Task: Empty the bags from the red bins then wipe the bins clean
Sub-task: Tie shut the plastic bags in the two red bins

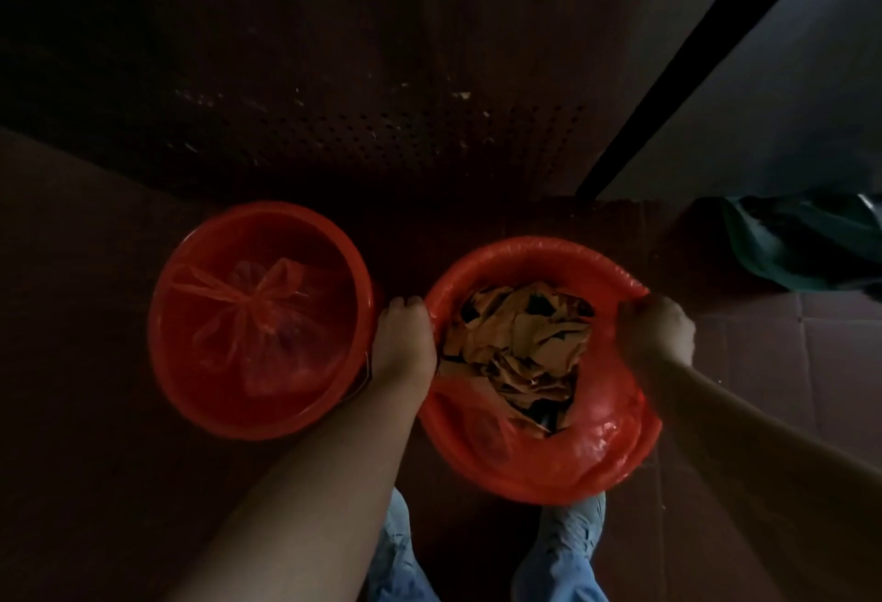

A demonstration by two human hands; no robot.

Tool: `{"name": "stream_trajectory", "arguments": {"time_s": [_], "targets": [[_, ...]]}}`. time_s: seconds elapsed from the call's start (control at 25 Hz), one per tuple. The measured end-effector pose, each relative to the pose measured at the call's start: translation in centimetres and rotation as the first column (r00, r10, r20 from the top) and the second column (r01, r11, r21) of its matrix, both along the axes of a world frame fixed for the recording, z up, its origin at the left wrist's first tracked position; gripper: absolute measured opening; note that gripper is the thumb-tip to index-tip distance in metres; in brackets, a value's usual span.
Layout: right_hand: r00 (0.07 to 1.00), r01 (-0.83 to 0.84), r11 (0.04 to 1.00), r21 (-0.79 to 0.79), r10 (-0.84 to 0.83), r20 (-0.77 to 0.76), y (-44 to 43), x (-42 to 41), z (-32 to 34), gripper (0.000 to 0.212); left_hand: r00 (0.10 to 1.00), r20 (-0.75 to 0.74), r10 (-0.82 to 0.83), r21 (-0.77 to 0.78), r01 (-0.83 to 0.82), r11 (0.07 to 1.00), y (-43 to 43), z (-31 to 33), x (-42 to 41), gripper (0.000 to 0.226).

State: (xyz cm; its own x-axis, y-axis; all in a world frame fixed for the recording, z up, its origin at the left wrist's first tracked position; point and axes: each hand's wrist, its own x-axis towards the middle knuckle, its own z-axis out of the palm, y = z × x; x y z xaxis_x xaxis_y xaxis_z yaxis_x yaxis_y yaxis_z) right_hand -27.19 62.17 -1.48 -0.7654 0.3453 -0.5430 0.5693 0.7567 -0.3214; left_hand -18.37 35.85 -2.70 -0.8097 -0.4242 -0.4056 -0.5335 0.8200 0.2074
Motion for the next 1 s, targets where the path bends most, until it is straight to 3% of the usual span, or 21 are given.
{"name": "stream_trajectory", "arguments": {"time_s": [0.2,0.36,0.52,0.6,0.68,0.76,0.84,0.92,1.0], "targets": [[0.975,-0.16,0.986,-0.039,0.152,-0.163,-1.8,-2.0,0.2,0.024,0.999,0.0,0.038,0.063,-0.038,0.997,0.0,1.0,-0.8,0.027],[0.924,-0.366,0.916,-0.162,0.337,-0.182,-4.6,-1.3,1.7,0.029,1.0,0.004,0.014,0.175,-0.014,0.984,1.4,2.2,-1.6,0.031],[0.729,-0.661,0.713,-0.234,0.684,0.023,-5.1,1.5,2.3,0.029,0.977,0.079,-0.198,0.193,0.18,0.965,3.2,2.6,-0.5,0.033],[0.678,-0.681,0.697,-0.227,0.716,0.165,-4.1,2.7,2.7,0.028,0.939,0.162,-0.303,0.186,0.272,0.944,3.6,2.9,0.3,0.036],[0.719,-0.646,0.743,-0.175,0.669,0.187,-3.0,3.0,3.4,0.024,0.944,0.125,-0.305,0.152,0.286,0.946,3.4,3.1,0.7,0.031],[0.819,-0.561,0.821,-0.103,0.569,0.071,-2.7,2.5,4.1,0.019,0.98,-0.005,-0.2,0.109,0.2,0.974,2.7,3.1,0.4,0.022],[0.873,-0.488,0.873,-0.015,0.488,0.0,-2.5,1.7,4.1,0.035,0.994,-0.096,-0.061,0.053,0.067,0.996,2.0,2.8,-0.4,0.026],[0.842,-0.529,0.846,0.066,0.515,0.161,-2.4,1.7,3.9,0.064,0.998,-0.048,0.04,0.05,-0.038,0.998,1.4,1.9,-1.6,0.037],[0.777,-0.583,0.81,0.061,0.535,0.332,-1.9,2.9,4.0,0.088,0.991,0.069,0.112,0.076,-0.117,0.99,1.0,1.0,-2.8,0.035]]}}
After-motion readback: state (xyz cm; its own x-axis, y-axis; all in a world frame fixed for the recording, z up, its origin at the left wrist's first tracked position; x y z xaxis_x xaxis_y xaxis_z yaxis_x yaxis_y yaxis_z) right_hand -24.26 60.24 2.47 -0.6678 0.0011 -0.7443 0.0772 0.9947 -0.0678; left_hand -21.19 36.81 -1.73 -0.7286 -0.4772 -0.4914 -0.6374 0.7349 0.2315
